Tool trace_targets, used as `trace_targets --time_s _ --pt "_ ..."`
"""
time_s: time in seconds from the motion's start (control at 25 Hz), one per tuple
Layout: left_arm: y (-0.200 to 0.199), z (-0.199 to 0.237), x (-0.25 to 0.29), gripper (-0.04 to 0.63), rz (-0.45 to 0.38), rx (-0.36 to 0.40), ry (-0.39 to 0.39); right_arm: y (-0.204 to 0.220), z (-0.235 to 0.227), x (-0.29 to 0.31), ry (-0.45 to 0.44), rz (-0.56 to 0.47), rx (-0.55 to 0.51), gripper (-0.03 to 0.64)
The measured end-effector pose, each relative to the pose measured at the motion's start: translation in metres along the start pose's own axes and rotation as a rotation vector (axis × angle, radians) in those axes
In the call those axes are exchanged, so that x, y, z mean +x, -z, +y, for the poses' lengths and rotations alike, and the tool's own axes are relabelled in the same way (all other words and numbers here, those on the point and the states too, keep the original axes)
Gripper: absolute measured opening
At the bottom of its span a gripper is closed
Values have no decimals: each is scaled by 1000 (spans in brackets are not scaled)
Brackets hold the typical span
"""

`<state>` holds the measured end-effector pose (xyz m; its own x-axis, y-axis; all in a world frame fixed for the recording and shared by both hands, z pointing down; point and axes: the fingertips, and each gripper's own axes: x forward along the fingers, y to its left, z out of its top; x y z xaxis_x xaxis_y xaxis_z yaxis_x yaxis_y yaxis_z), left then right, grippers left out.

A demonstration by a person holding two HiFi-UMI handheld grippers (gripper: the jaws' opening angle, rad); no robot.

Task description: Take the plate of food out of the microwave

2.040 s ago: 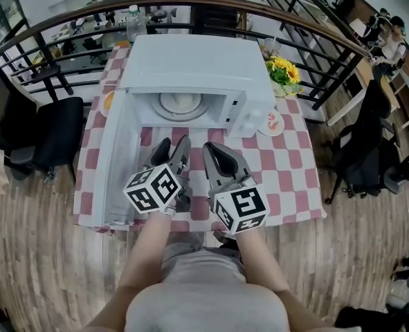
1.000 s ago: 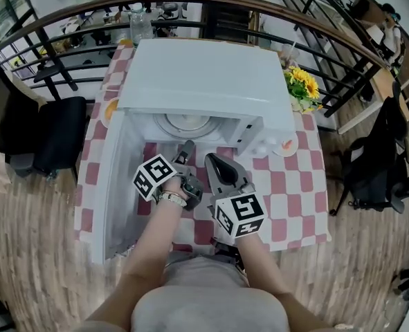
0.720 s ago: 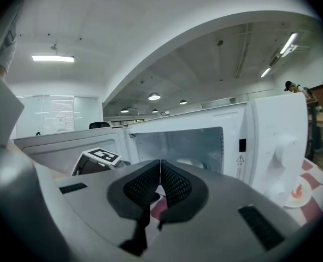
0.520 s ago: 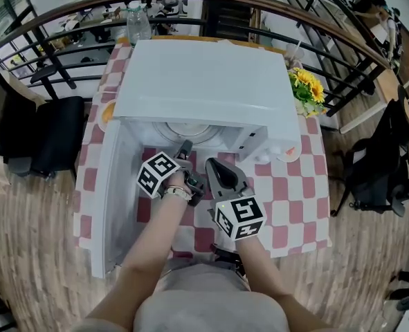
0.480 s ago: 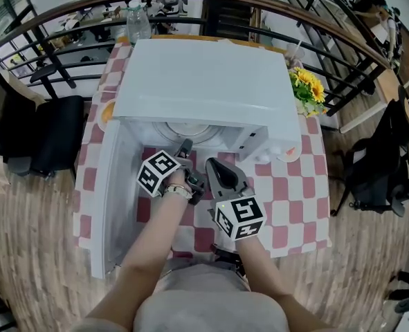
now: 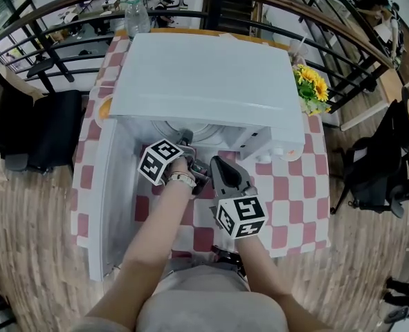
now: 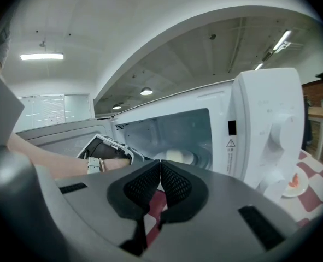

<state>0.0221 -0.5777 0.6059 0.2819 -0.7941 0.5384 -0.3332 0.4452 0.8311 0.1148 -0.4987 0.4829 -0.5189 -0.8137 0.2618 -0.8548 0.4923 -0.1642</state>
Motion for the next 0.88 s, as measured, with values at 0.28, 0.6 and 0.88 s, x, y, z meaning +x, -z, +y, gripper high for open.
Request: trace_targets --time_s 0.28,0.6,0.88 --pt "0 4 8 303 2 -11 -148 8 -15 -3 61 22 22 26" --pt "-6 8 20 352 -17 -74 -168 16 -30 -12 112 39 43 26" --pt "-7 11 16 350 -22 -94 -162 15 -30 -12 113 31 54 26"
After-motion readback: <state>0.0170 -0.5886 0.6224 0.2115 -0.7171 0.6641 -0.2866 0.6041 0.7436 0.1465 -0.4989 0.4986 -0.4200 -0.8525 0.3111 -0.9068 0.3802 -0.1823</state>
